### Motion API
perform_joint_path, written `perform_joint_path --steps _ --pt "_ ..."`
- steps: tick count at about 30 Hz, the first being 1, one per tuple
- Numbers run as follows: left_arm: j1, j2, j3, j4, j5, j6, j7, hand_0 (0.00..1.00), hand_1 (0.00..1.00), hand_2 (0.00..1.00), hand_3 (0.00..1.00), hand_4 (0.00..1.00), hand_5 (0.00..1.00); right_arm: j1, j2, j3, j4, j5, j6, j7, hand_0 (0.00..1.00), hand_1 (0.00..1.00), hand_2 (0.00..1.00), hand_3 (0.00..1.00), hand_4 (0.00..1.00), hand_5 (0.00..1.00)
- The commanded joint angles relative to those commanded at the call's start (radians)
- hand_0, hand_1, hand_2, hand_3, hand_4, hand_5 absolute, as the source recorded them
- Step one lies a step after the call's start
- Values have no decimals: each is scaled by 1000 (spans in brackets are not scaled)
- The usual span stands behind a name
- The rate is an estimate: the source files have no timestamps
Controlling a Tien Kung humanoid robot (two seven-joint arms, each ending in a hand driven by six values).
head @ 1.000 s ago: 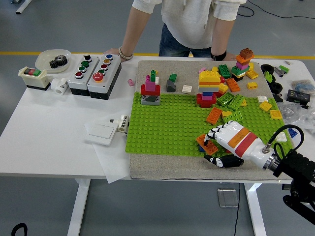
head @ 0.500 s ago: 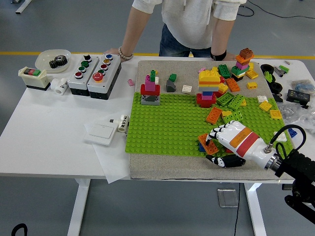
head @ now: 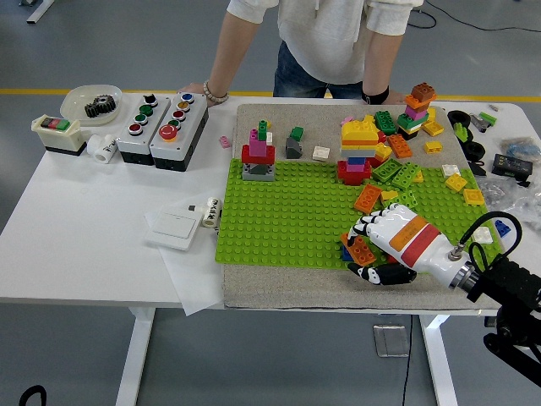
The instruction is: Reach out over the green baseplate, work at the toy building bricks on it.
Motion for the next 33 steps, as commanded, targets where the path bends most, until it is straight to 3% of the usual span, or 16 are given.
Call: perform_joint_path --steps 5,6,23,33 --pt "1 0 -3 1 4 -2 0 631 647 691 612 667 662 -7 -14 8 8 -21 -12 -2 300 482 584 538 737 467" --pt "1 0 -3 1 6 -2 0 631 647 691 612 667 661 -9 -17 12 6 -30 -15 -3 392 551 639 547 750 464" --pt "0 0 -4 0 7 -5 -2 632 649 690 612 668 661 -24 -35 17 10 -54 -35 11 409 568 662 549 754 463" --pt "-3 0 -2 0 6 -6 -3 632 649 692 611 668 662 -16 -31 3 -5 -53 -22 15 402 569 657 543 759 449"
